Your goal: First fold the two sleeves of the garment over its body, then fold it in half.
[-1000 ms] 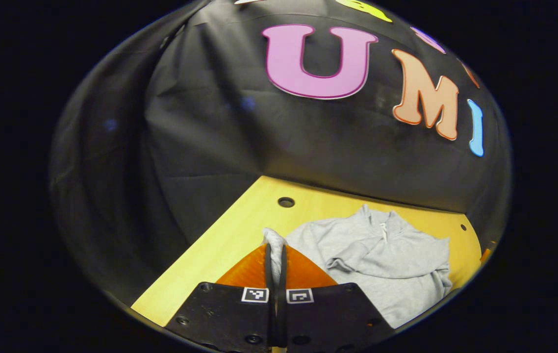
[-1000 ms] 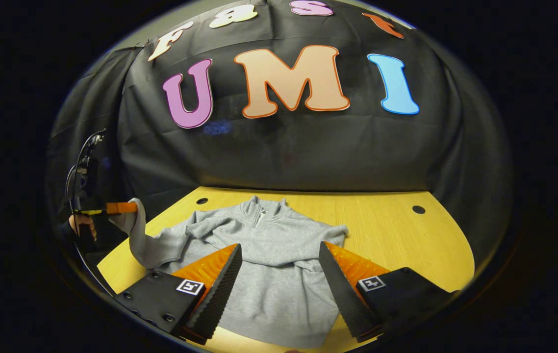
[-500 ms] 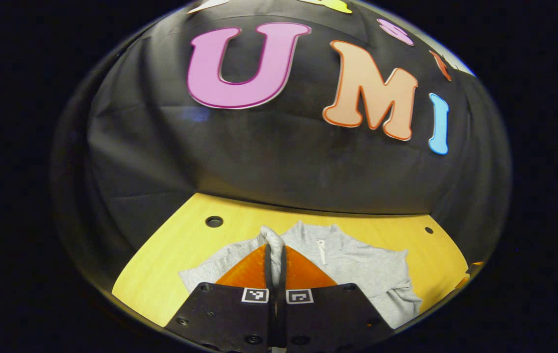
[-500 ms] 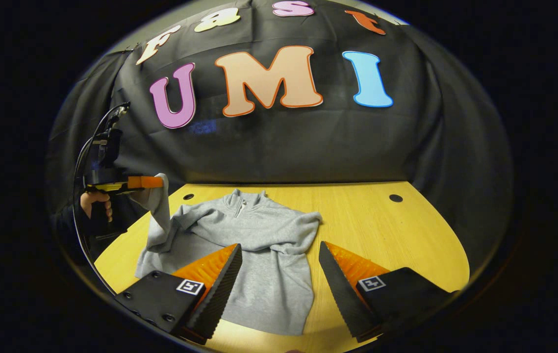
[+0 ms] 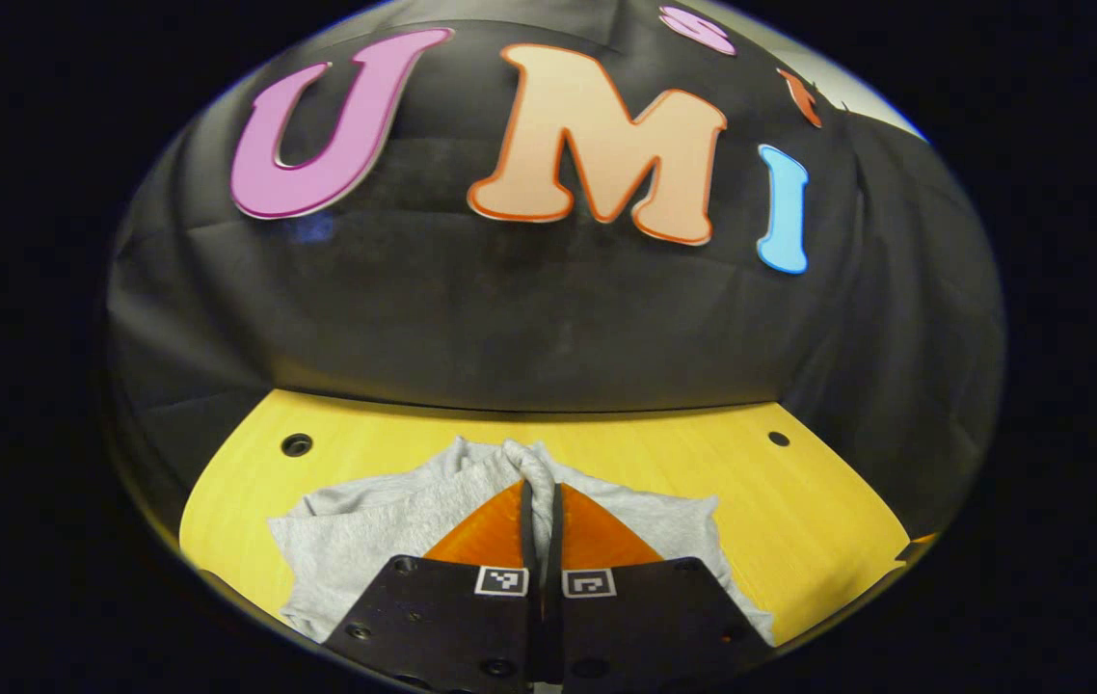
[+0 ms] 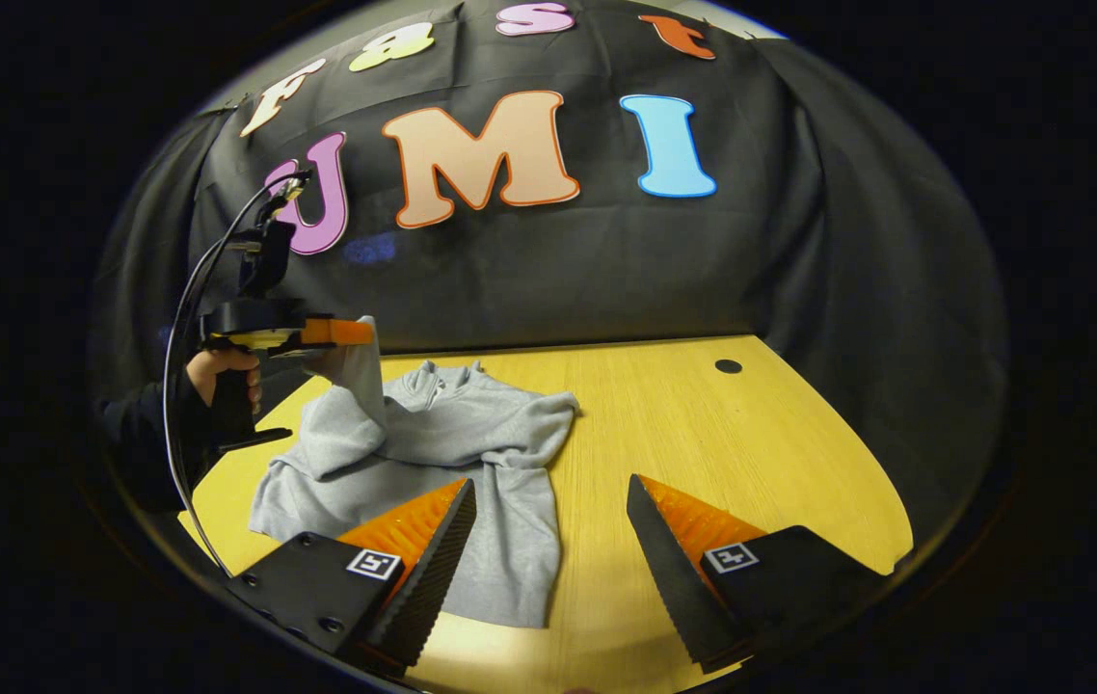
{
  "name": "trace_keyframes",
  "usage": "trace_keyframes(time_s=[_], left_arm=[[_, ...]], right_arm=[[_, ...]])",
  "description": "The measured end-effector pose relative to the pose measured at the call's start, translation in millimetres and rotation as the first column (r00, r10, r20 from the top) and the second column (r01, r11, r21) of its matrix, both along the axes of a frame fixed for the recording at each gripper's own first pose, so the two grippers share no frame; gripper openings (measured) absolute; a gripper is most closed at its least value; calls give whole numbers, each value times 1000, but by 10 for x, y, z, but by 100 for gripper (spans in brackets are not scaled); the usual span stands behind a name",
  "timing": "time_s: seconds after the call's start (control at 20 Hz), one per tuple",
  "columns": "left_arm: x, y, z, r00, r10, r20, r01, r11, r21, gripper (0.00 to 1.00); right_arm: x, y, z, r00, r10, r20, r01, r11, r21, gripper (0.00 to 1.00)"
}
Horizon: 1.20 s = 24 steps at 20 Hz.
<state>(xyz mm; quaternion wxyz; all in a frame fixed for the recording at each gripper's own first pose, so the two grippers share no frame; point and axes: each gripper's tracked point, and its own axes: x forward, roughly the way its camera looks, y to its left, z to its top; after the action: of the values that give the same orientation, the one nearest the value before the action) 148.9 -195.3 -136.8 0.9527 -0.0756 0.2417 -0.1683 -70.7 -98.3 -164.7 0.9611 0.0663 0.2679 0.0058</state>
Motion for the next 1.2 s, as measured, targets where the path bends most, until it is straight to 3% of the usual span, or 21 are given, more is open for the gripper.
trace_keyframes(time_s=[0.3,0.45,0.65,0.75,0.8,0.9,1.0,1.05,1.1,1.2], left_arm=[[-4,-695,-272,993,-102,-53,103,994,21,0],[3,-855,-448,990,-113,-85,117,992,38,0],[7,-972,-709,983,-127,-134,140,986,93,0],[-10,-1043,-740,981,-142,-136,153,986,73,0],[-13,-1121,-756,977,-159,-139,165,986,30,6],[-77,-1119,-602,978,-169,-122,168,986,-20,53],[-33,-972,-444,988,-135,-77,135,991,-15,99],[-48,-884,-369,991,-124,-60,123,992,-14,93],[-75,-764,-309,993,-108,-50,108,994,-8,94],[-124,-484,-209,997,-71,-23,71,997,15,96]], right_arm=[[-136,-208,-84,999,-37,-27,37,999,6,98],[-189,-242,-161,998,-46,-48,46,999,15,95],[-181,-204,-171,998,-28,-50,29,999,14,98],[-130,-152,-176,999,-14,-51,14,1000,15,98],[-106,-120,-173,999,-6,-50,6,1000,19,98],[-66,-42,-191,999,14,-49,-12,1000,26,95],[-2,45,-200,998,34,-51,-32,999,30,95],[16,98,-214,998,42,-50,-41,999,34,95],[52,142,-198,998,51,-47,-49,998,39,98],[114,241,-213,997,69,-45,-66,997,49,95]])
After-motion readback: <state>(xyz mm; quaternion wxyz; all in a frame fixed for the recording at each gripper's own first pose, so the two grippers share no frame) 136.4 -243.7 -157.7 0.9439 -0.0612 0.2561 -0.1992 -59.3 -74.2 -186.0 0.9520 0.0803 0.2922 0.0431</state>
